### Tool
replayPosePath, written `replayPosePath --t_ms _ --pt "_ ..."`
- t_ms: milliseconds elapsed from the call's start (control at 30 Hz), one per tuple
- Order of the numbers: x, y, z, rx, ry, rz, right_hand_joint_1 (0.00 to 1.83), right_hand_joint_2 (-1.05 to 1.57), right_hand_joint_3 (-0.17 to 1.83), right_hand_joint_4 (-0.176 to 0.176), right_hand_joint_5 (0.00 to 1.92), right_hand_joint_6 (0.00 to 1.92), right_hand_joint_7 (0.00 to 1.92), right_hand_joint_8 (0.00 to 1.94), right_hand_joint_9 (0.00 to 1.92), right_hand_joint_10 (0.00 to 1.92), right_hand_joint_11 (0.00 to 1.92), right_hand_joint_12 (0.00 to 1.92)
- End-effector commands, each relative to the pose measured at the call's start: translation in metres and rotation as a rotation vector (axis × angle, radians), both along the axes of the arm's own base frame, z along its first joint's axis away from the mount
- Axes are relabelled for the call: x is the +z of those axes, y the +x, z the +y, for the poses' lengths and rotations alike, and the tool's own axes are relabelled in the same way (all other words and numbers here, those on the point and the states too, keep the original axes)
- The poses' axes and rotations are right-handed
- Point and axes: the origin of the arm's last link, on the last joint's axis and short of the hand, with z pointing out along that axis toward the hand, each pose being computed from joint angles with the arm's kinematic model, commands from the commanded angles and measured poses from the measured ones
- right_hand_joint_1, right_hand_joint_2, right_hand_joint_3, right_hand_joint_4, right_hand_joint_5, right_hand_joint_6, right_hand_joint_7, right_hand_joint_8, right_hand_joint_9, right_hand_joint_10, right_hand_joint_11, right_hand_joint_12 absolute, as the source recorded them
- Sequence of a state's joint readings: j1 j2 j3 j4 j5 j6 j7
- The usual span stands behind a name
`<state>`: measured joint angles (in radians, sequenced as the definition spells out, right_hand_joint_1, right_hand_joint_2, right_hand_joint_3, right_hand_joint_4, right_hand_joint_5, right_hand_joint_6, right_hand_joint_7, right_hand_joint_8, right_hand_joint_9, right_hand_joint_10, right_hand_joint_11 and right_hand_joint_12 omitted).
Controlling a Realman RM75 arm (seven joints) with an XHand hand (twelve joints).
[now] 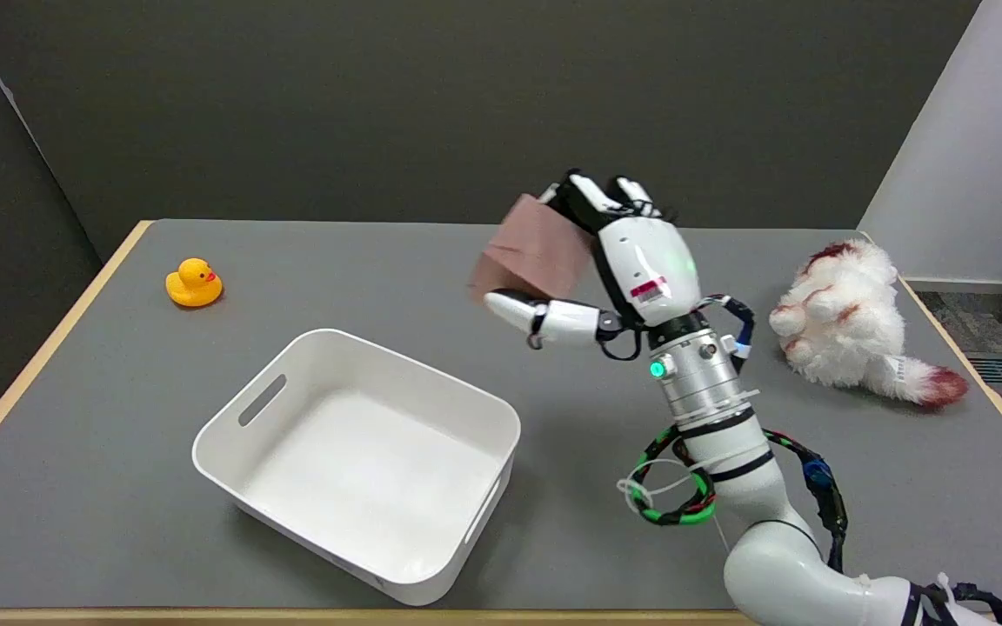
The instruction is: Place wooden cube into white box.
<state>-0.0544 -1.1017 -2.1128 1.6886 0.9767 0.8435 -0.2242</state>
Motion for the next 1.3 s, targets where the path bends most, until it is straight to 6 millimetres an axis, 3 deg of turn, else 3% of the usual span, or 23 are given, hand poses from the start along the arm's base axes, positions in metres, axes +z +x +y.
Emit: replayPosePath --t_ms 33,267,367,500,633,767,800,867,1300 --pt "-0.086 0.02 0.016 -0.092 0.582 -0.351 1.18 1.16 0.29 -0.176 0.57 1.4 0.78 1.66 0.86 1.52 0.21 1.92" --pt "-0.103 0.014 0.019 -0.138 0.634 -0.402 1.19 1.15 0.29 -0.176 0.58 1.39 0.8 1.62 0.85 1.49 0.24 1.92" --pt "-0.106 0.004 0.015 -0.164 0.618 -0.417 1.18 1.1 0.41 -0.176 0.57 1.42 0.8 1.64 0.82 1.51 0.2 1.92" --pt "-0.107 -0.009 0.004 -0.19 0.589 -0.438 1.18 1.12 0.37 -0.176 0.57 1.41 0.8 1.63 0.82 1.5 0.19 1.92" --pt "-0.096 -0.027 -0.011 -0.251 0.546 -0.488 1.18 1.13 0.34 -0.176 0.57 1.41 0.8 1.63 0.82 1.5 0.19 1.92" --pt "-0.076 -0.065 -0.026 -0.365 0.453 -0.555 1.18 1.11 0.39 -0.176 0.55 1.44 0.8 1.65 0.8 1.52 0.16 1.92" --pt "-0.073 -0.071 -0.028 -0.38 0.44 -0.564 1.18 1.18 0.25 -0.176 0.55 1.42 0.79 1.63 0.83 1.5 0.16 1.92" --pt "-0.068 -0.081 -0.031 -0.406 0.415 -0.561 1.17 1.23 0.17 -0.176 0.53 1.44 0.77 1.67 0.84 1.51 0.17 1.92" --pt "-0.07 -0.087 -0.03 -0.406 0.376 -0.399 1.16 1.26 0.16 -0.176 0.5 1.46 0.73 1.73 0.82 1.58 0.02 1.91"
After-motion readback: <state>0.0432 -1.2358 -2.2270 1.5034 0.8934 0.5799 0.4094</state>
